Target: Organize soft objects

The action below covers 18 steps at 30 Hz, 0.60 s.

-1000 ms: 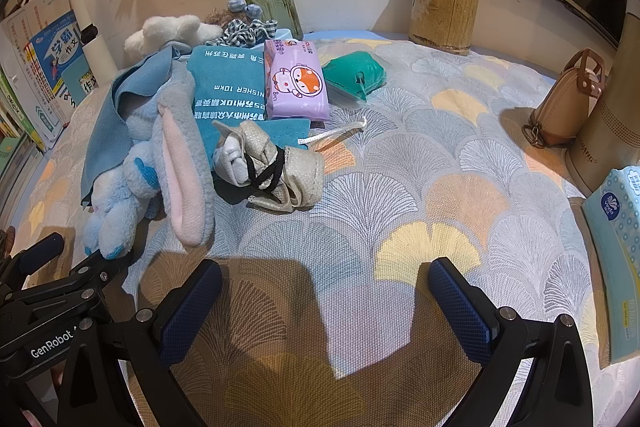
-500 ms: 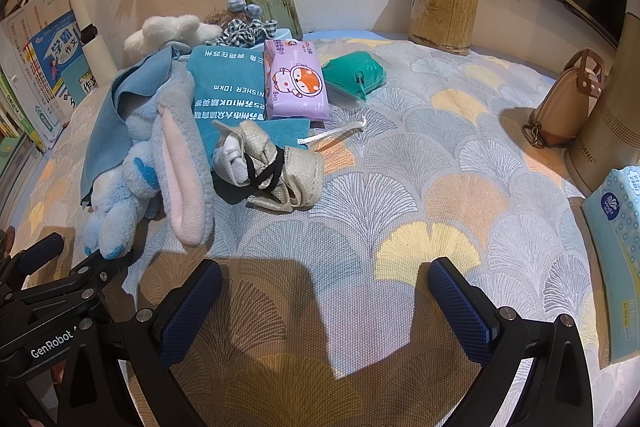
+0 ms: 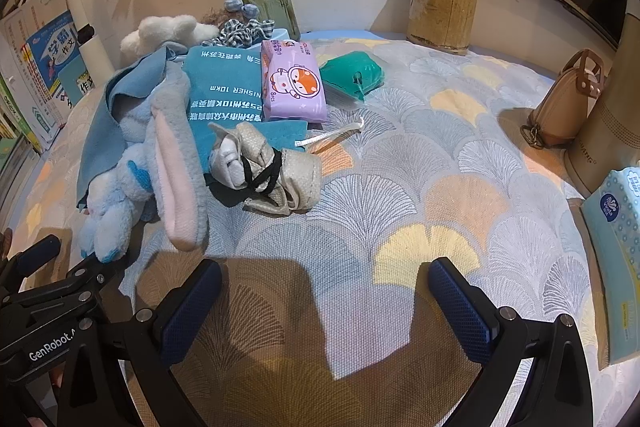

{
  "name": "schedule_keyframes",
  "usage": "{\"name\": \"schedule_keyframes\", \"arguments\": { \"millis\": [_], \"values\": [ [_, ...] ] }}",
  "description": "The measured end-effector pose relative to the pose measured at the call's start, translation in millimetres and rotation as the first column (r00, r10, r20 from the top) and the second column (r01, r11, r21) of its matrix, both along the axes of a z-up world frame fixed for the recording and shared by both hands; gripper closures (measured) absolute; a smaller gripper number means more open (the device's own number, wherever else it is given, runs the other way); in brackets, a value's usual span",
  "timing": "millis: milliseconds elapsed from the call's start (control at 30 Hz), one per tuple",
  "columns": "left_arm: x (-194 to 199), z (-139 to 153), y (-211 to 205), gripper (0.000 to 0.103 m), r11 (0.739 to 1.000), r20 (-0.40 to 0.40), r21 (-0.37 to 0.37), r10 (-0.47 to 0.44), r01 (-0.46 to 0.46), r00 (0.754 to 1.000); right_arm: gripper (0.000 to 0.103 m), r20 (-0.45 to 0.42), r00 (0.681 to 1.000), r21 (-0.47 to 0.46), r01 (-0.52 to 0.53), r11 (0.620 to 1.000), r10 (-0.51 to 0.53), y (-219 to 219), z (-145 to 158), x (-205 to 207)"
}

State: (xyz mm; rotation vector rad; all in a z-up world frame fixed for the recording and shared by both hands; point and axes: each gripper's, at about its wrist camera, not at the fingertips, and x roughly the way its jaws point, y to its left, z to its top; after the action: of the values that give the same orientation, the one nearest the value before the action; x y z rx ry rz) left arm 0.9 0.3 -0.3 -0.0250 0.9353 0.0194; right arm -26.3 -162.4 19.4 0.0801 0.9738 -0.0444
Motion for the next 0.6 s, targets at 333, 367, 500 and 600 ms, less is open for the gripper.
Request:
{"name": "schedule_keyframes", "arguments": {
  "millis": [333,367,500,600],
  "values": [
    [-18,5,13,0.001,0.987,-0.061,-0.027,-0.16,0.159,0.985,0.0,-0.043,0.991,0.015,-0.124,0.992,0.125,-1,8,-25],
    [-22,10,21,0.001,0.985,-0.069,-0.057,-0.167,0.163,0.984,0.0,-0.03,0.988,0.045,-0.149,0.988,0.15,-6,11,-32],
    [-14,44,42,0.001,0.964,0.037,-0.186,-0.187,0.191,0.982,0.0,0.064,0.972,0.221,-0.236,0.946,0.228,-20,23,-41],
    [13,58,41,0.001,0.958,0.073,-0.166,-0.224,0.233,0.972,0.0,0.129,0.946,0.161,-0.316,0.935,0.297,-5,39,-27]
  ]
}}
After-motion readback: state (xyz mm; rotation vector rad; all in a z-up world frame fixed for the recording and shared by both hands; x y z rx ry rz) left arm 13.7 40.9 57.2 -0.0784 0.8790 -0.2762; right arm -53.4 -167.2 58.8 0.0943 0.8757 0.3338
